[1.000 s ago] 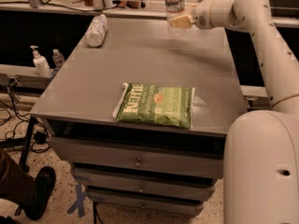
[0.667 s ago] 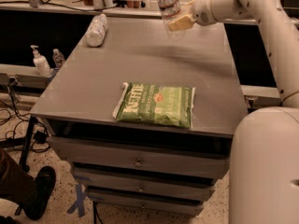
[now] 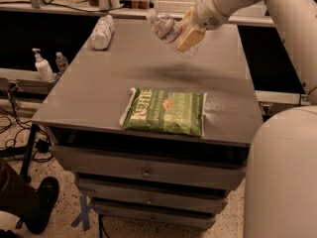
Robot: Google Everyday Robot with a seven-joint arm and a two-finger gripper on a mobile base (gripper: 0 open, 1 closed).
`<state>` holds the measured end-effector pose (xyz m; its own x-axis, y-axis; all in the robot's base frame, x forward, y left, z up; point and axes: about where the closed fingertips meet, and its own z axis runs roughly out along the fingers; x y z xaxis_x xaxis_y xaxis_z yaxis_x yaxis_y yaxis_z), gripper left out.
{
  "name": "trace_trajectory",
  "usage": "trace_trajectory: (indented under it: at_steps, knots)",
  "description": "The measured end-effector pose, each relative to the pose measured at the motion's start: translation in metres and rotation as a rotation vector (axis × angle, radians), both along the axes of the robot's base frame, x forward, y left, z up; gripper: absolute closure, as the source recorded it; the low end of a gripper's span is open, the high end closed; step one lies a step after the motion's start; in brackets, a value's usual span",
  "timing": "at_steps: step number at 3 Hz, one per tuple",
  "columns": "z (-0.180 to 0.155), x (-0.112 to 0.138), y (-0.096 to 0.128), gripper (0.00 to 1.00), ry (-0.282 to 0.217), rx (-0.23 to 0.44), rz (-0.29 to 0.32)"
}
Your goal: Knock water bottle over
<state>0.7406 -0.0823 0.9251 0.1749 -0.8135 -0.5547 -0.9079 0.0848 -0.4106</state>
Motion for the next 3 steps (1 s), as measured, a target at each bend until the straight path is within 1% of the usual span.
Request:
trace_trajectory:
  at_steps: [1,2,3]
  knots:
    - [-0.022,-0.025,0.005,1.0,0.008,-0.186,0.122]
    - [-0.044,-0.033,0.009,1.0,0.004,-0.33,0.195]
    - [-0.064,-0.03,0.016,1.0,-0.002,-0.427,0.217]
